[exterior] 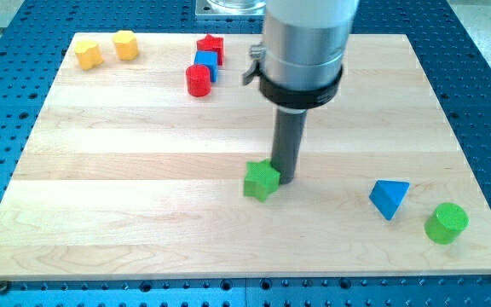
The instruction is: Move the green star to the bottom center of the board
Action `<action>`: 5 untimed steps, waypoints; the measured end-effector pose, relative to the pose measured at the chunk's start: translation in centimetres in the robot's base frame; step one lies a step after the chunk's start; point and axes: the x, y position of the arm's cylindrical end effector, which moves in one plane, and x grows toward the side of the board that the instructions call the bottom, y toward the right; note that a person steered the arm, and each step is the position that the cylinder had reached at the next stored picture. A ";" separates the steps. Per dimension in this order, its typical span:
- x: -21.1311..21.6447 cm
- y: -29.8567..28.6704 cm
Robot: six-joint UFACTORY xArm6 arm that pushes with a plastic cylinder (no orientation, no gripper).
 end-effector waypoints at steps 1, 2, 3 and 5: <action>0.9 -1.8; -2.3 -1.7; -1.3 -5.4; 3.6 -5.7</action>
